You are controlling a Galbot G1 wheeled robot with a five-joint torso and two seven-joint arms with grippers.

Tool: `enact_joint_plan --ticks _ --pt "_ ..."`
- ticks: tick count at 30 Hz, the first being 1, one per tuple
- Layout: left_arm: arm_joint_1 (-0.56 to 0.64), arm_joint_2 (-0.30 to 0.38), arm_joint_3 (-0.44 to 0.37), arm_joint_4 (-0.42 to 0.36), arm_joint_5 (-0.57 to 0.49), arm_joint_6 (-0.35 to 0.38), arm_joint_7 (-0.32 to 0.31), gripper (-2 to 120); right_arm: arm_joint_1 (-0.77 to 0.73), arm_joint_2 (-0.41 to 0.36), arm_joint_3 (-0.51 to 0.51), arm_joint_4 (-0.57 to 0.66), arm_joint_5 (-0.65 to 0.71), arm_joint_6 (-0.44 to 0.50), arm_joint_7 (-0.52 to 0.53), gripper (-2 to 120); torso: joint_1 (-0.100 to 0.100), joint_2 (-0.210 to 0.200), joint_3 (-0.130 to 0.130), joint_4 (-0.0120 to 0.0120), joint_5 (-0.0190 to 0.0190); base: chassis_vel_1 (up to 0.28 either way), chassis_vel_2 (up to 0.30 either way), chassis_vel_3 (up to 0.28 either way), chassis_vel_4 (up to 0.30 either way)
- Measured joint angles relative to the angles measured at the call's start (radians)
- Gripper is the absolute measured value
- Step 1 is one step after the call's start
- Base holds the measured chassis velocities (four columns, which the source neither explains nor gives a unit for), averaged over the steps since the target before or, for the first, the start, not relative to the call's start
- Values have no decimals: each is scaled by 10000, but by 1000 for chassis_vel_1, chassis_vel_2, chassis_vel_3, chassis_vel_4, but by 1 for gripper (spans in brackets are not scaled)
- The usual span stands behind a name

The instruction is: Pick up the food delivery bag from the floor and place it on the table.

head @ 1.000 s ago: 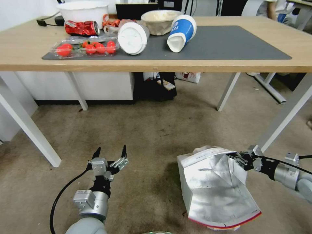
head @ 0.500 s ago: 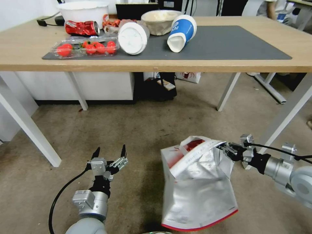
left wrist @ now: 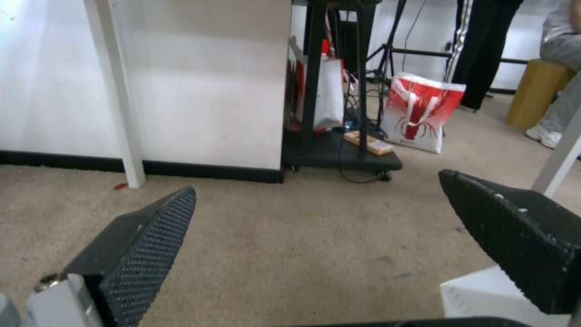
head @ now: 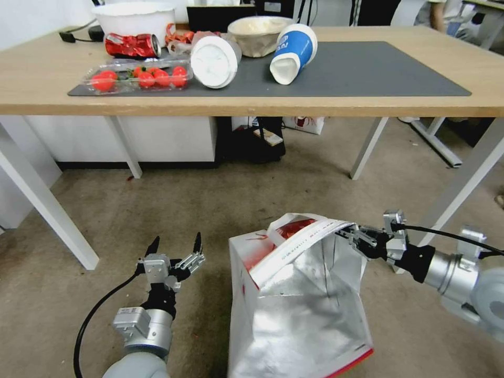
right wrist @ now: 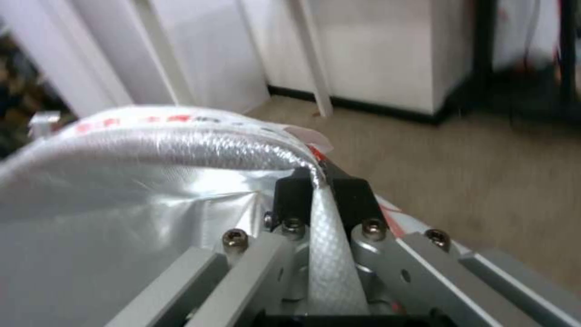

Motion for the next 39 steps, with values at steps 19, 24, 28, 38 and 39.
enact_joint_plan --ticks 19,24,28,38,39 --pt "14 -62 -81 -308 -71 318 166 100 650 -446 481 -828 -2538 2249 -2921 0 0 0 0 0 -1 0 0 0 0" --pt "46 -59 -117 -429 -66 401 189 100 633 -446 505 -718 -2527 2169 -3060 0 0 0 0 0 -1 0 0 0 0" --pt "70 -76 -119 -475 -45 410 189 100 613 -444 505 -645 -2567 2114 -3142 0 0 0 0 0 -1 0 0 0 0" --pt "145 -137 -93 -582 106 340 157 100 470 -343 445 -447 -2594 2044 -3131 0 0 0 0 0 -3 0 0 0 0" --pt "155 -148 -82 -587 113 313 147 100 441 -318 448 -429 -2602 2035 -3149 0 0 0 0 0 -2 0 0 0 0"
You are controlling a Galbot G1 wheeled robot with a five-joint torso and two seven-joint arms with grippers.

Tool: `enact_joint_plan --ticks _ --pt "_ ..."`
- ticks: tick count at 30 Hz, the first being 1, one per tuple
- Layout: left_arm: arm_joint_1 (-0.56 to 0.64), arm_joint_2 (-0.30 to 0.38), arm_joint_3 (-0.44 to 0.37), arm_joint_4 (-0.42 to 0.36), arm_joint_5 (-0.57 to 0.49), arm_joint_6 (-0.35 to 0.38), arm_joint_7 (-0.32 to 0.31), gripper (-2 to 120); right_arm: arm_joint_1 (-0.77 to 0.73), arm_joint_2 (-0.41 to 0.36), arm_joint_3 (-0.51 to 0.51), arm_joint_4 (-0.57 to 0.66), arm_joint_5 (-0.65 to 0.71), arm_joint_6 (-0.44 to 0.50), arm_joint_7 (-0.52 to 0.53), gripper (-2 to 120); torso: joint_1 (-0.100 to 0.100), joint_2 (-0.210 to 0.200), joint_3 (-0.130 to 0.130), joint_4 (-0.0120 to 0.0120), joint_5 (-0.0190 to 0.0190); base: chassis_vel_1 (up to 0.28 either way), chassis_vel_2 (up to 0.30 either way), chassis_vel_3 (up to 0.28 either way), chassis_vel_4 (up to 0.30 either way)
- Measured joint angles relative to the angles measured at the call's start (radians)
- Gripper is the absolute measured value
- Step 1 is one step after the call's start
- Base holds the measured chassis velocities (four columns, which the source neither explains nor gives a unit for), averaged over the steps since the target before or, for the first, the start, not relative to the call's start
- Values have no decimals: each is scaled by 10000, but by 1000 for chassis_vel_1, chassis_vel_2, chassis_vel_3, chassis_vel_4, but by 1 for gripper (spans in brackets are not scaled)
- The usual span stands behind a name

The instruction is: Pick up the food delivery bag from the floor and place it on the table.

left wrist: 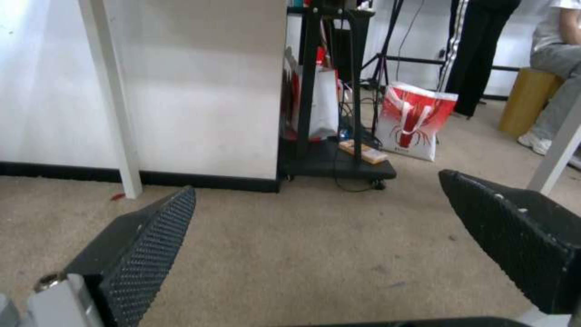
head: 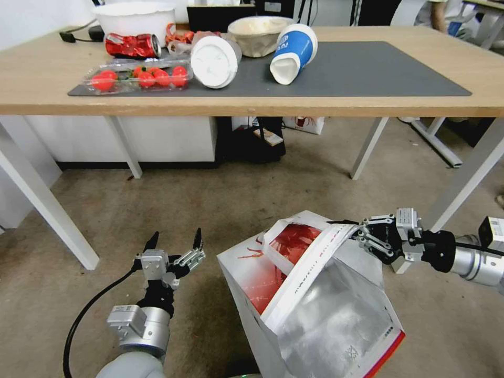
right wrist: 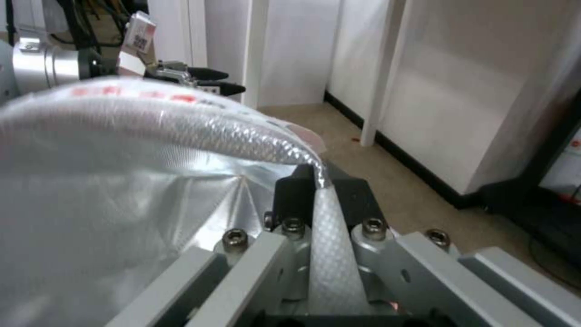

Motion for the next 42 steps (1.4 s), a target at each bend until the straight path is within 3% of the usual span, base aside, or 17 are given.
enact_joint_plan --ticks 21,42 --pt "13 -14 100 -15 -334 -418 -144 100 -127 315 -247 258 -204 -75 -37 0 0 26 10 0 3 0 0 0 0" --pt "-15 31 62 -63 -428 -407 -196 100 -180 342 -231 595 -121 -279 -70 0 76 975 885 0 1 0 0 0 0"
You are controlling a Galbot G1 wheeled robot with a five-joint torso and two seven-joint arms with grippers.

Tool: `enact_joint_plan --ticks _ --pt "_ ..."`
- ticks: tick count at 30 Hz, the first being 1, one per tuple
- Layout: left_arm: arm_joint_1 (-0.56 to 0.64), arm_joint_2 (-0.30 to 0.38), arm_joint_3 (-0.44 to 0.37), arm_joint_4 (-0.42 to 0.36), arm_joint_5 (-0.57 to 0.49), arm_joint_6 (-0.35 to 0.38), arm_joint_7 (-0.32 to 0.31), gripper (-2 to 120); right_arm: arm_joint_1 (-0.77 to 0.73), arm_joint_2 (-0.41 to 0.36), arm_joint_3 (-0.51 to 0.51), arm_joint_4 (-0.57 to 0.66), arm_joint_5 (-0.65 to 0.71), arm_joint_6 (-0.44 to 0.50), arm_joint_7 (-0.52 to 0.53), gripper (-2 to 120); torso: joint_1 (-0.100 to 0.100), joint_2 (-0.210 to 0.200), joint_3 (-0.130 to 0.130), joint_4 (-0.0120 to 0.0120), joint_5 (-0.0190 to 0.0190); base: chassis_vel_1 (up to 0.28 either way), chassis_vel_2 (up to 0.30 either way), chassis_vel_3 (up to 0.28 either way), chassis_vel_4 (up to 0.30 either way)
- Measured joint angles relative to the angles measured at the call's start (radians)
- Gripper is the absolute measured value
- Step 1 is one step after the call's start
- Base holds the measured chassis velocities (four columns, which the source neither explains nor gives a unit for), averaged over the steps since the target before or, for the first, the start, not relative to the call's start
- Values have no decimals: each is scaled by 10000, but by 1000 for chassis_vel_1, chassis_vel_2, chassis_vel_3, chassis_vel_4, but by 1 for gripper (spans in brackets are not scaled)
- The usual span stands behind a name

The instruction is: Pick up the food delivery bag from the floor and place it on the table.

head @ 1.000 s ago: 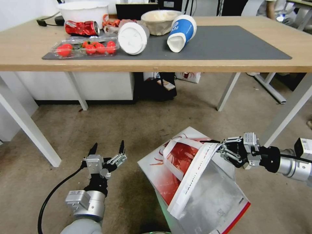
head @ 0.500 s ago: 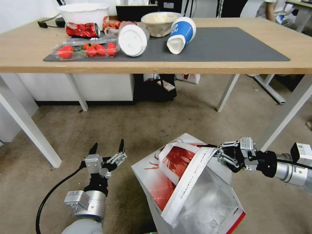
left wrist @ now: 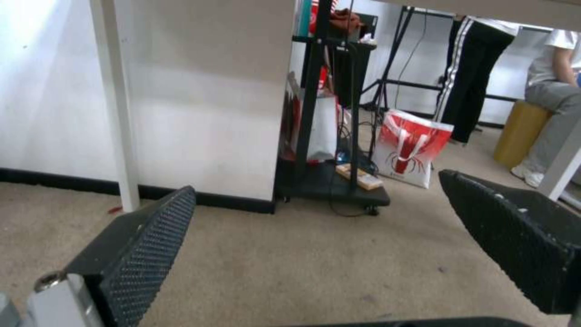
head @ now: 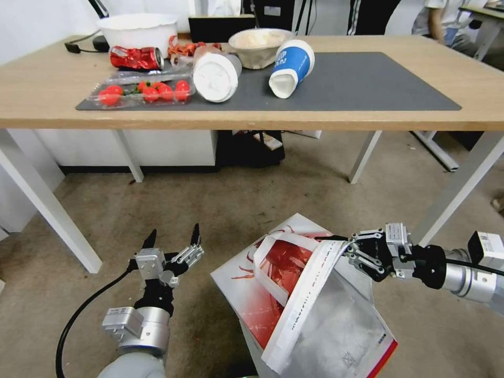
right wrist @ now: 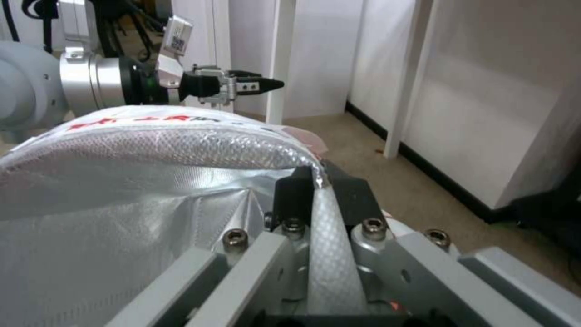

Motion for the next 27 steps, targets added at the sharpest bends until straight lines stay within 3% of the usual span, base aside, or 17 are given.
enact_joint_plan --ticks 27 --pt "176 -298 -65 -157 236 -11 -1 100 45 -127 39 38 313 -122 -195 0 228 1078 855 0 0 0 0 0 0"
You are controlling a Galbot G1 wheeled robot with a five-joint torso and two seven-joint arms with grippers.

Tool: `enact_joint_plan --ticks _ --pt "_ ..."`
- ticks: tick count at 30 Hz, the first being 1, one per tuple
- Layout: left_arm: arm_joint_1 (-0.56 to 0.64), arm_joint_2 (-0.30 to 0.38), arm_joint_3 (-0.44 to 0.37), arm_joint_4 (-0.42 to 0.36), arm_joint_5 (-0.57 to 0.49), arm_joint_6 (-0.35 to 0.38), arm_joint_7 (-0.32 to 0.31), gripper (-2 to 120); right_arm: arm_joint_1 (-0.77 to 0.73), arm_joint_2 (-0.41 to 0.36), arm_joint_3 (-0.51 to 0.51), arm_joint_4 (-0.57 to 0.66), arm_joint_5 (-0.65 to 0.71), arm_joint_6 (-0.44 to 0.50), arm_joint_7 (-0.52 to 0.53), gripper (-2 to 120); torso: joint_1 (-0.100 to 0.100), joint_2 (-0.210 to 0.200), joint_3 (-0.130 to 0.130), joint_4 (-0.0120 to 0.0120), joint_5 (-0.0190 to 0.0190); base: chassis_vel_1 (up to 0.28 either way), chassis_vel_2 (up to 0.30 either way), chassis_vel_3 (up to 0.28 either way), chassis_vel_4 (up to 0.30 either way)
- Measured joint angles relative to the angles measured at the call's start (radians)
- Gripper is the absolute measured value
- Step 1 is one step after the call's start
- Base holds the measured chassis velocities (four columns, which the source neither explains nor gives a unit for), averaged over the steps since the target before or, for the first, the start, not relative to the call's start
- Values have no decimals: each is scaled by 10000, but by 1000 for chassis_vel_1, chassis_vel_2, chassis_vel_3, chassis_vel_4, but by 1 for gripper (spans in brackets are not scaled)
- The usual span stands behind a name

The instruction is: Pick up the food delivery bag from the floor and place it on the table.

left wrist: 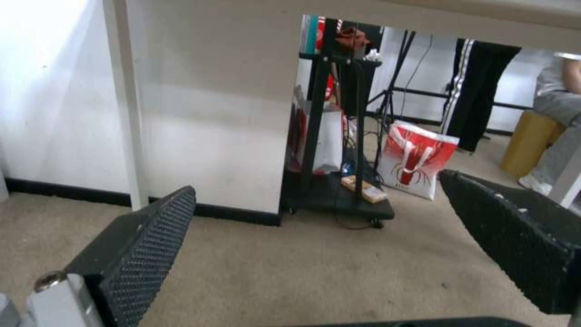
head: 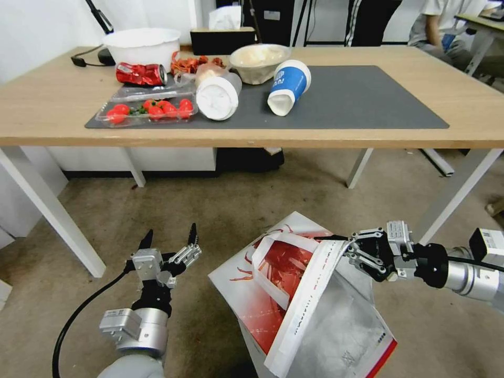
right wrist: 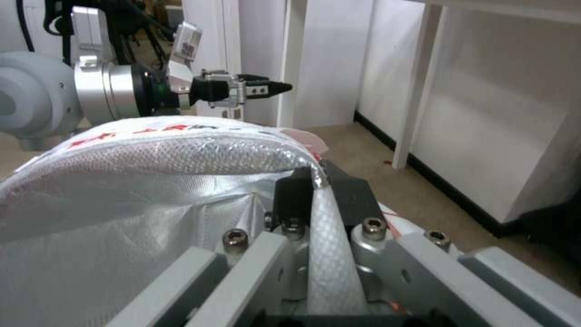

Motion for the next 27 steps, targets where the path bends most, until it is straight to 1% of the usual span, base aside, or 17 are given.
enact_joint_plan --ticks 6,7,15,20,27 --pt "26 -10 -6 -19 27 -9 23 100 -3 2 2 -4 17 2 -21 0 81 284 209 0 0 0 0 0 0" --pt "26 -10 -6 -19 27 -9 23 100 -3 2 2 -4 17 2 -21 0 81 284 209 0 0 0 0 0 0" --pt "64 -24 2 -20 89 -51 39 100 0 40 -19 -33 1 17 -53 0 185 634 455 1 0 0 0 0 0" --pt "63 -14 1 -9 93 -64 42 100 4 27 -22 -30 -2 8 -52 0 235 781 549 0 -2 0 0 0 0" --pt "44 -11 -20 6 94 -69 46 100 -34 121 -5 -30 -15 7 -51 0 315 1085 776 0 -2 0 0 0 0"
